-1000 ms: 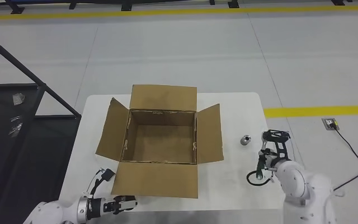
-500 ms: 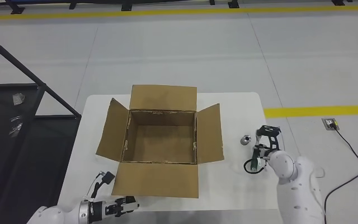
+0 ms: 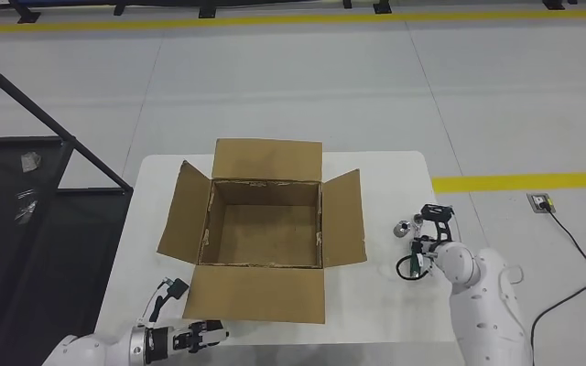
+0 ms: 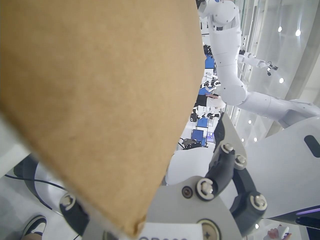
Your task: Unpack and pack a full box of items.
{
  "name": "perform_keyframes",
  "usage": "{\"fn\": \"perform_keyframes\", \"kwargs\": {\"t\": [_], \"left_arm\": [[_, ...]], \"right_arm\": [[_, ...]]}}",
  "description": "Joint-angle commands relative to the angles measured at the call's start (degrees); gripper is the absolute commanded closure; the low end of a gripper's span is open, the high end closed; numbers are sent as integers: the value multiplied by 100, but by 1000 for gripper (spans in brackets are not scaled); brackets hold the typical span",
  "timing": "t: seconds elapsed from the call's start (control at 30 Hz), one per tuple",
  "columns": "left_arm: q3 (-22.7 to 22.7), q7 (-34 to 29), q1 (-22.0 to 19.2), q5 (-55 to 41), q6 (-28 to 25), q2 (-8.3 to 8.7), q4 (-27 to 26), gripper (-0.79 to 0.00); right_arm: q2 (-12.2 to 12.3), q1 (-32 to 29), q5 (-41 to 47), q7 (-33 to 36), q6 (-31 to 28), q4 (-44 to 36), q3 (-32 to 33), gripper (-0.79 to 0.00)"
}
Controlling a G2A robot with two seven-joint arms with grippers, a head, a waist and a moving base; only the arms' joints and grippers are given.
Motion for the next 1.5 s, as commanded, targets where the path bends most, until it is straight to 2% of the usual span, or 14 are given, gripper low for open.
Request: {"fn": "perform_keyframes", "kwargs": {"t": [0.0,0.07,0.1,0.2,0.3,0.4,0.47,0.6,0.7,0.97,1.03,1.23,1.47], "left_arm": [[-8,-4,-9,-22,-13,0,-19,-785],[-23,9,-10,-81,-35,-1,-32,-785],[-30,8,-7,-114,-44,-1,-34,-785],[-66,18,-14,-122,-52,3,-27,-785],[-101,21,0,-160,-80,6,-27,-785],[-124,29,11,-210,-101,6,-12,-785],[-154,141,8,-224,-128,2,9,-785],[-234,661,68,-161,-167,-21,-22,-785],[-249,765,126,-306,-195,-34,-44,-785],[-281,413,140,-459,-279,-27,19,-785],[-278,335,142,-422,-366,-25,42,-785],[-247,-38,219,-400,-697,-13,68,-785],[-161,-403,216,-485,-919,-4,89,-785]], "right_arm": [[14,-64,27,-71,107,-178,7,-385],[18,-227,201,-253,255,-615,78,-693],[15,-358,360,-372,299,-931,119,-785],[-19,-930,1047,-695,298,-2172,168,-785],[-38,-1492,1984,-929,-136,-3416,185,-785],[-30,-1734,2796,-824,-641,-4055,66,-785],[-8,-1641,3200,-429,-898,-4172,-132,-785],[70,-1036,3888,719,-1516,-3911,-596,-785],[120,-595,3041,1388,-966,-3922,-974,-785],[127,-642,2962,1317,-917,-3920,-1136,-785],[129,-557,3046,1272,-718,-3802,-1238,-785],[165,-36,4099,1723,-558,-2893,-1303,-785],[183,466,4551,1760,-414,-1981,-1663,-785]]}}
